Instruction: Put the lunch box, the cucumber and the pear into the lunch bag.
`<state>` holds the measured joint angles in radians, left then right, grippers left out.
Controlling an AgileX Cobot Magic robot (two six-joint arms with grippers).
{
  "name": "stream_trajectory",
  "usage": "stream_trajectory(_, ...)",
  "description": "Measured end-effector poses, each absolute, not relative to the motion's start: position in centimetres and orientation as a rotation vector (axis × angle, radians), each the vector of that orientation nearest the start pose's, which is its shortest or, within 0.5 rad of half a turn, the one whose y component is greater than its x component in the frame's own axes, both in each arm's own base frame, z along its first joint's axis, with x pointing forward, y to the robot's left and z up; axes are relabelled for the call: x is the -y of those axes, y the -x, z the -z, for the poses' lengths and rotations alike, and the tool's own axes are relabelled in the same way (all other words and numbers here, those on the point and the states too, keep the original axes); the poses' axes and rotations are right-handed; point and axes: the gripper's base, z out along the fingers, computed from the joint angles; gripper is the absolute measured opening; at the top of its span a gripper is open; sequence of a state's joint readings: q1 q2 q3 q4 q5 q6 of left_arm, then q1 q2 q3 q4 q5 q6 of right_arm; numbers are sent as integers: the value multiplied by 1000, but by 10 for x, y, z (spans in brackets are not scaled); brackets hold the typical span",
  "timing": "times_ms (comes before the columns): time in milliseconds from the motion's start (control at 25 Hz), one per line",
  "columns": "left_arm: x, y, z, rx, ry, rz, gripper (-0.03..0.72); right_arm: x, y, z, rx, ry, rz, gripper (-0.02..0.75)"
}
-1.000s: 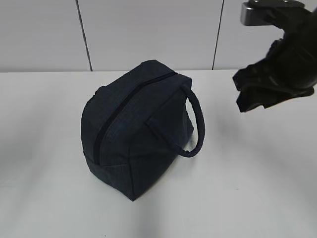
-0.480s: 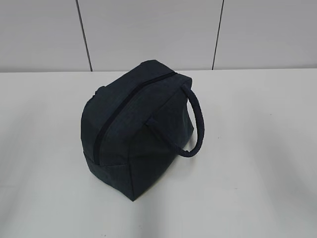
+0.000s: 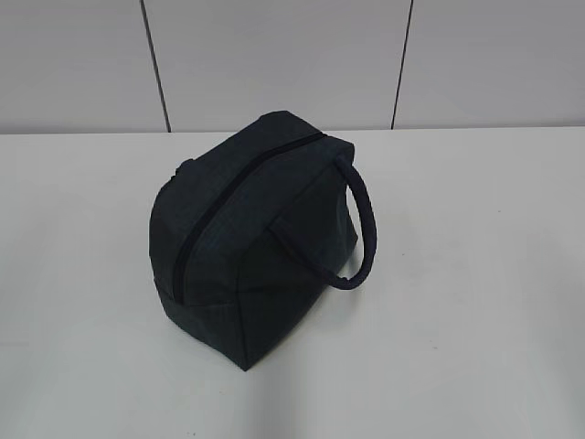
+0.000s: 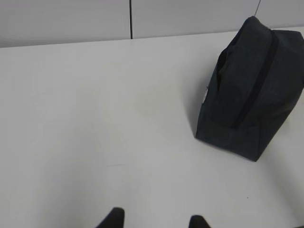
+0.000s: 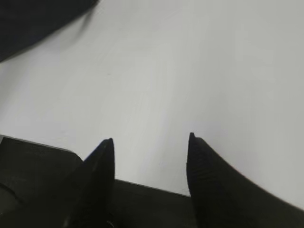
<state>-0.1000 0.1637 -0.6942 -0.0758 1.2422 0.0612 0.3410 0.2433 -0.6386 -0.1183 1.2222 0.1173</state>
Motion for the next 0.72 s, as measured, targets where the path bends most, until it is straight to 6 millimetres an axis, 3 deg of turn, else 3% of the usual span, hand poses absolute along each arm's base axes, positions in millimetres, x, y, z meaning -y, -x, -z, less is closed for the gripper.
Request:
stream_trajectory(280,4,24,-284,-2133,-187,112,257,11,1,-270,-2172,245,-102,391)
stream_trajectory(720,6,14,-281,-2053,-180,123,255,13,8,-269,-2110,251,-115,391)
